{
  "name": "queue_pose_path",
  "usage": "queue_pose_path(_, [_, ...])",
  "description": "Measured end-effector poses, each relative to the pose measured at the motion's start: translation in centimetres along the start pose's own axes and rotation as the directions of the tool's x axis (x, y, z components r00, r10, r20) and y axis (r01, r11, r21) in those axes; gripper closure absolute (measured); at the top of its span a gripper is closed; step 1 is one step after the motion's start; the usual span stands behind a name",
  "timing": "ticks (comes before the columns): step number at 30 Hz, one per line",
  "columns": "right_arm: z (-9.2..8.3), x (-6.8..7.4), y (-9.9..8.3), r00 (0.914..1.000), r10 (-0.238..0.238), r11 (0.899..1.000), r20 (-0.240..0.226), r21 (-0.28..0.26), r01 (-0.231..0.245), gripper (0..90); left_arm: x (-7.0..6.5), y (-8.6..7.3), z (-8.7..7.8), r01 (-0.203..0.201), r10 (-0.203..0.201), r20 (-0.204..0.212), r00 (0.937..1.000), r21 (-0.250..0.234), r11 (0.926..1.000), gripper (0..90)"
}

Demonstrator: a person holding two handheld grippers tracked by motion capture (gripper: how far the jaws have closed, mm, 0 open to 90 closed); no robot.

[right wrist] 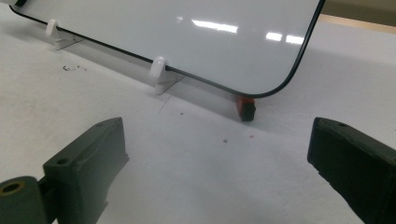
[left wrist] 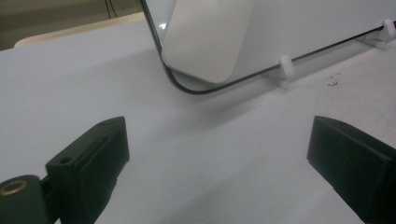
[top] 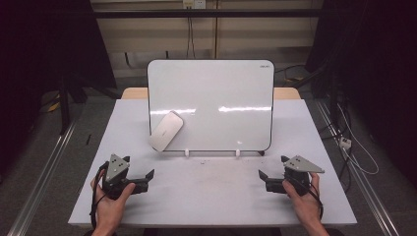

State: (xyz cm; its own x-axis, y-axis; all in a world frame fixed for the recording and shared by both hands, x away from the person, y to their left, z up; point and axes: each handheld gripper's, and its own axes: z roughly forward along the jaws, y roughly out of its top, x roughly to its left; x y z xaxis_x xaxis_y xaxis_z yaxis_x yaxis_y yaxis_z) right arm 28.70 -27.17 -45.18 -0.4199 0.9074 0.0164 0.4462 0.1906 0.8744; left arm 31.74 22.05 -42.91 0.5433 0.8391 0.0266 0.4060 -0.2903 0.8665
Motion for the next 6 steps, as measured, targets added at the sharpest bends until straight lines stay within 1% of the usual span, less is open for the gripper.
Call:
queue_pose_path(3, [-0.01,-0.08,-0.03,1.0000,0.005,1.000,0.001,0.003,-0.005,4.4,0.18,-0.02,-0.19,0.004,-0.004,-0.004,1.0000,-0.008,1.0000,5.6])
queue_pose_path(6, [0.00,-0.23,-0.02,0.9999,0.009,1.000,0.006,0.003,-0.009,4.5,0.47,0.01,-0.03,0.033,-0.032,0.008,0.9994,-0.002,0.9995,5.4])
